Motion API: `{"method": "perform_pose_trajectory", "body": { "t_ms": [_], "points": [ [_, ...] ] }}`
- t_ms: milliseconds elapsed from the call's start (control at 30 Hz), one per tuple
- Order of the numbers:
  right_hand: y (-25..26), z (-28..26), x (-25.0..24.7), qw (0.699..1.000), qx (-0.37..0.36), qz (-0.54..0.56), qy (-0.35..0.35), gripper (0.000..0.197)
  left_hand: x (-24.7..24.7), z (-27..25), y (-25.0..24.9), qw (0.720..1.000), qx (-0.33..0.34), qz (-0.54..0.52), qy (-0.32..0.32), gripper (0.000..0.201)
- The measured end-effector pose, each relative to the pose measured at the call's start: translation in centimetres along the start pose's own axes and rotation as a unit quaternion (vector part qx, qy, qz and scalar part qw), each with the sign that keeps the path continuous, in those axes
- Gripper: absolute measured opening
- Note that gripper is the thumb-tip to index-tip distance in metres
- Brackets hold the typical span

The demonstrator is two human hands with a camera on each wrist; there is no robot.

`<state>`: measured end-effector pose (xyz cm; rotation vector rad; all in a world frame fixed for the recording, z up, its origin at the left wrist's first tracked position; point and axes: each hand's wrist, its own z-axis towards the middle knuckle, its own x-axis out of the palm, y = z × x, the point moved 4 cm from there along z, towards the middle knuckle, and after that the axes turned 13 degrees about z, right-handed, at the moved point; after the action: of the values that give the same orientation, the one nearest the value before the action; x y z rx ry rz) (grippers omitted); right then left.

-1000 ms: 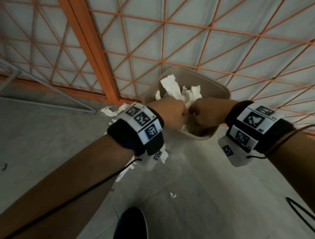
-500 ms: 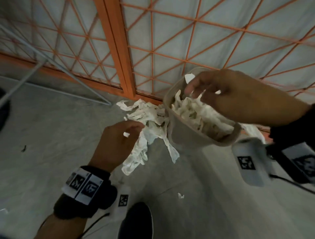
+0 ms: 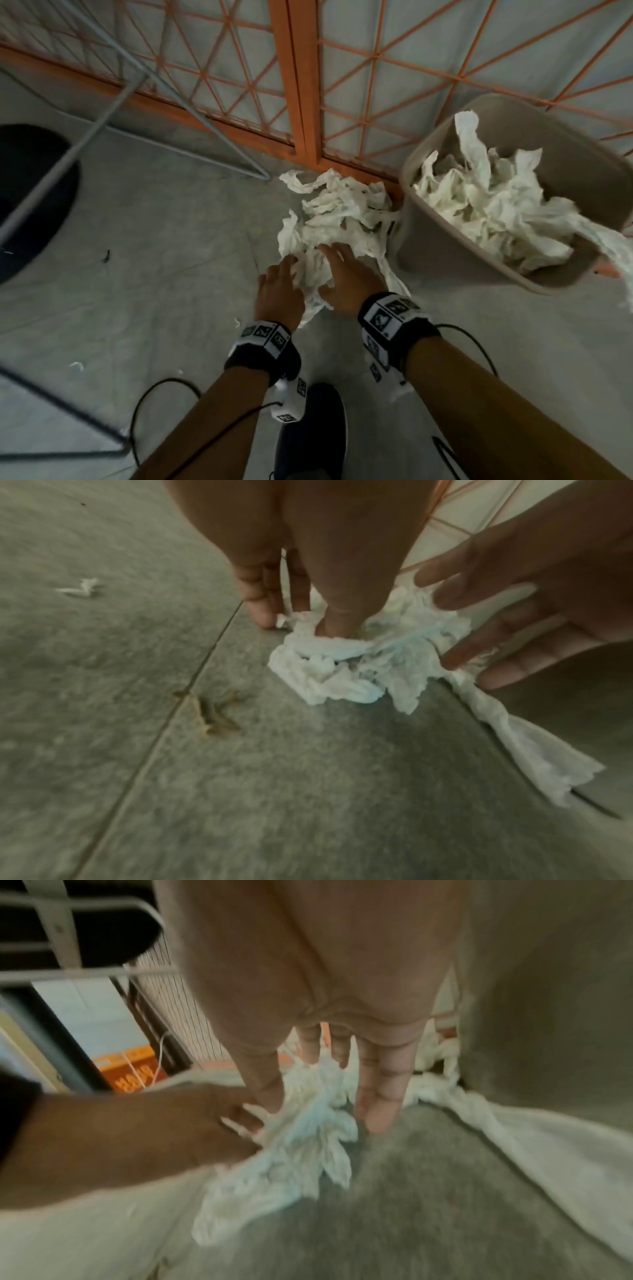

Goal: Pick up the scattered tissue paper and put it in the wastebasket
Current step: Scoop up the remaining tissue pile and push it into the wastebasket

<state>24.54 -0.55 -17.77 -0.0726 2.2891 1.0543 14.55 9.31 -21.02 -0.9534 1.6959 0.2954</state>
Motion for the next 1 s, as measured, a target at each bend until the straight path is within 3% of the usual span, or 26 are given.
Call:
{"method": "perform_pose_trajectory", "body": {
  "t_ms": [67, 133, 267, 367, 467, 533, 633, 767, 833, 900, 1000],
  "points": [
    [-1.0, 1.0, 2.1, 1.0, 0.014, -0.004, 0.024, 0.088, 0.1, 0.0, 0.5, 1.0, 0.003, 0.008, -0.003, 0.042],
    [-1.6, 1.1, 3.8, 0.999, 0.023, -0.007, 0.025, 0.086, -0.2, -0.4, 0.6, 1.0, 0.02, 0.016, -0.001, 0.024],
    [-2.2, 0.6, 4.4, 0.996, -0.009, 0.045, -0.081, 0.04, -1.6, -1.6, 0.6, 0.997, 0.041, -0.057, -0.035, 0.012],
    [-2.6, 0.1, 3.6, 0.982, -0.001, 0.148, -0.119, 0.027, -3.0, -2.6, 1.0, 0.979, 0.069, -0.147, -0.123, 0.027],
    [-2.6, -0.7, 1.8, 0.963, -0.019, 0.209, -0.169, 0.018, -4.2, -2.4, 1.2, 0.968, 0.084, -0.134, -0.195, 0.041],
    [-2.5, -1.1, 0.5, 0.958, -0.049, 0.195, -0.205, 0.014, -4.4, -1.6, 1.2, 0.965, 0.093, -0.129, -0.207, 0.048],
    [-2.8, -0.9, -0.9, 0.95, -0.08, 0.196, -0.229, 0.032, -3.6, 0.2, 0.6, 0.976, 0.107, -0.087, -0.171, 0.062],
    [-2.8, 0.3, -1.9, 0.959, -0.042, 0.198, -0.196, 0.049, -1.0, 1.9, -0.4, 0.993, 0.113, -0.013, -0.037, 0.071],
    [-2.9, 1.3, -2.3, 0.975, -0.015, 0.166, -0.148, 0.068, 0.0, 2.3, -0.9, 0.99, 0.139, 0.001, -0.003, 0.061],
    [-3.5, 2.2, -2.2, 0.988, 0.011, 0.118, -0.095, 0.078, 0.2, 2.4, -1.2, 0.99, 0.141, 0.013, -0.011, 0.041],
    [-4.8, 2.6, -1.3, 0.992, 0.043, 0.074, -0.098, 0.063, -0.2, 2.1, -1.3, 0.993, 0.114, -0.007, -0.04, 0.023]
  ]
}}
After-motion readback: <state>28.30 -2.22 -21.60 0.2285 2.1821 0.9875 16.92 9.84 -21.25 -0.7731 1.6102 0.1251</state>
